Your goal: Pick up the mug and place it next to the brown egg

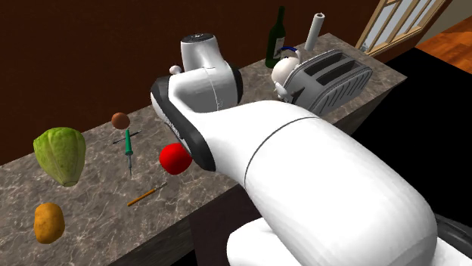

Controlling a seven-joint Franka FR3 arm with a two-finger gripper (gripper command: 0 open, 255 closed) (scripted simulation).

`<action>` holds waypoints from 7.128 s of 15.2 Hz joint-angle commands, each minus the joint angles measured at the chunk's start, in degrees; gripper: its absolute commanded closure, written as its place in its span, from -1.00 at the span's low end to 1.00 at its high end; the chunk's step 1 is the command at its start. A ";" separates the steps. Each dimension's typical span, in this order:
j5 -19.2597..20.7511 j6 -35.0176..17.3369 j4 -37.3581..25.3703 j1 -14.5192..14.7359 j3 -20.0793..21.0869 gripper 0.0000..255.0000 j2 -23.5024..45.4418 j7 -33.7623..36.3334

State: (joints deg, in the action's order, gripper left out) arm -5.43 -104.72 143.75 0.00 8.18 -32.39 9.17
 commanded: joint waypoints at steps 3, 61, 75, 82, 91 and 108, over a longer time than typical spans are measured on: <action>2.11 -8.98 0.65 -0.70 3.07 -1.00 7.21 3.75; 3.72 5.22 -12.89 -1.31 3.13 1.00 6.11 4.72; 6.71 6.84 -37.08 0.68 10.56 1.00 29.48 16.06; 12.10 11.16 -57.21 4.74 13.14 1.00 46.64 23.00; 19.93 25.95 -99.78 16.57 11.79 1.00 75.15 26.67; 19.13 9.64 -78.60 12.77 12.33 1.00 70.78 28.30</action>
State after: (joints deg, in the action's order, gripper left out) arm 13.62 -94.41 64.81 12.81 20.56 38.10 37.45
